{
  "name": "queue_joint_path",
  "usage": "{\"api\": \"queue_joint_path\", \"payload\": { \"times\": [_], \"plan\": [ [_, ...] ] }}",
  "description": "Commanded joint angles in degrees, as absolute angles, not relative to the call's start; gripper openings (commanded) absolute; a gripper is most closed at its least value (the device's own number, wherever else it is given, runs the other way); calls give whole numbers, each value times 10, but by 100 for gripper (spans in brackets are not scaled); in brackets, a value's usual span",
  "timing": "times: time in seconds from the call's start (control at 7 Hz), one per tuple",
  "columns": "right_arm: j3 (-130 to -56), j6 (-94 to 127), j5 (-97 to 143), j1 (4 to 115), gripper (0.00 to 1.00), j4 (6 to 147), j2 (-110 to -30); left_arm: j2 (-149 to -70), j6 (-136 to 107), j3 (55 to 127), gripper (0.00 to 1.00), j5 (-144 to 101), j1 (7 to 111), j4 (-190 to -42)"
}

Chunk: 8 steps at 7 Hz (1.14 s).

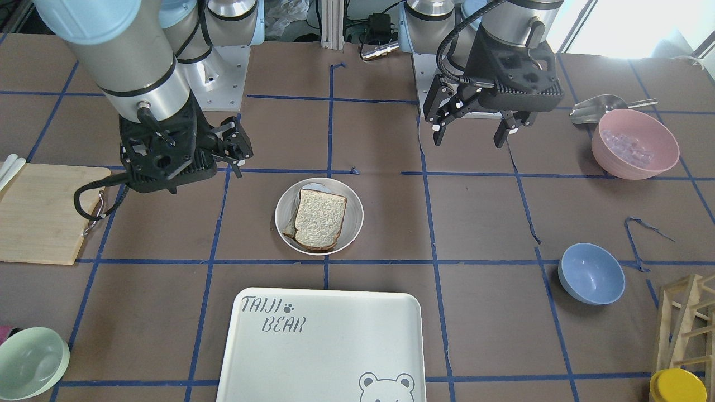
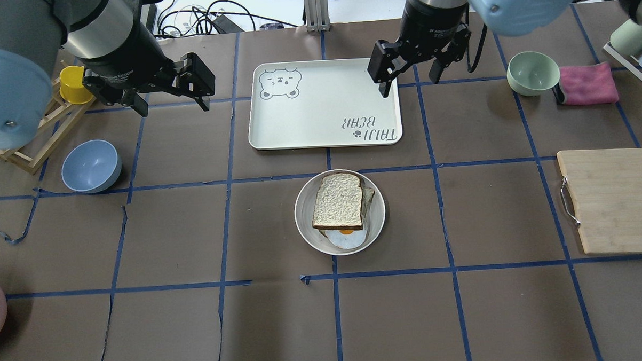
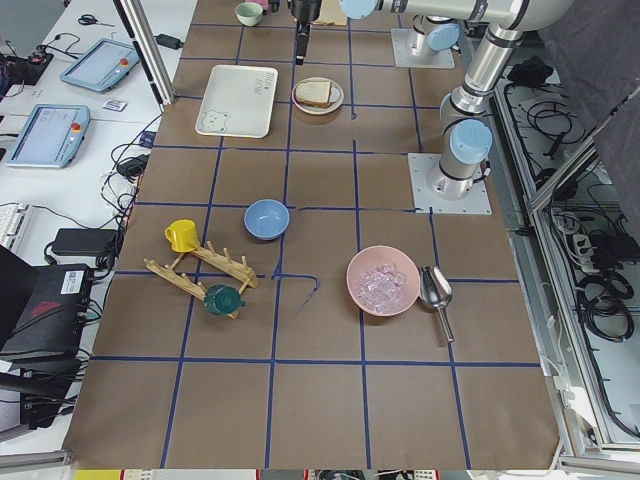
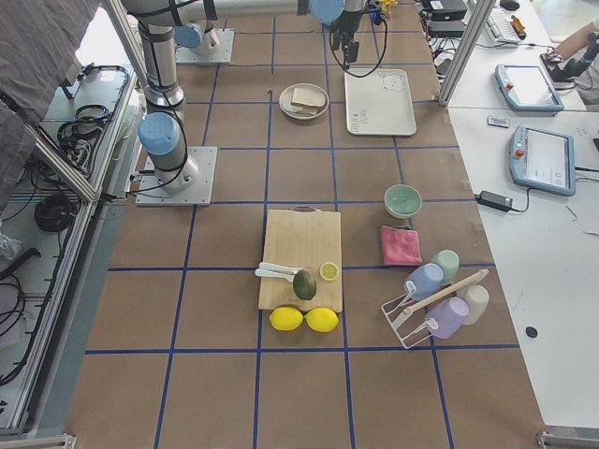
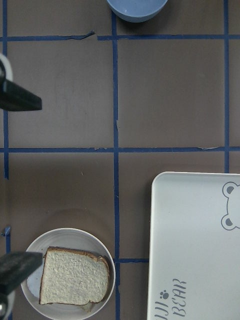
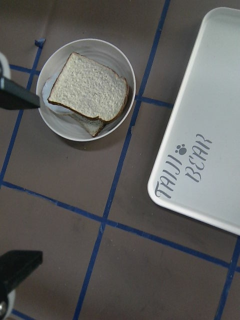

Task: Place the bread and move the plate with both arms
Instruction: 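Raise the right gripper away while the left gripper reaches toward the white bowl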

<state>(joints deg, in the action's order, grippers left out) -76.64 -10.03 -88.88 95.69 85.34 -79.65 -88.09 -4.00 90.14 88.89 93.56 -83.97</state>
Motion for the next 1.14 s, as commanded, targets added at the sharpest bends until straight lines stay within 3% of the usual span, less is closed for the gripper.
{"api": "queue_joint_path", "payload": {
  "times": [0.0,0.57,1.0],
  "plan": [
    [-770,-56,-920,950,100,804,-849,-886,-43,901,100,881,933,-842],
    [-775,-51,-917,953,100,870,-850,-917,-79,882,100,880,947,-853],
    [-791,-53,-886,952,100,872,-850,-985,-295,904,100,875,1026,-841]
  ]
}}
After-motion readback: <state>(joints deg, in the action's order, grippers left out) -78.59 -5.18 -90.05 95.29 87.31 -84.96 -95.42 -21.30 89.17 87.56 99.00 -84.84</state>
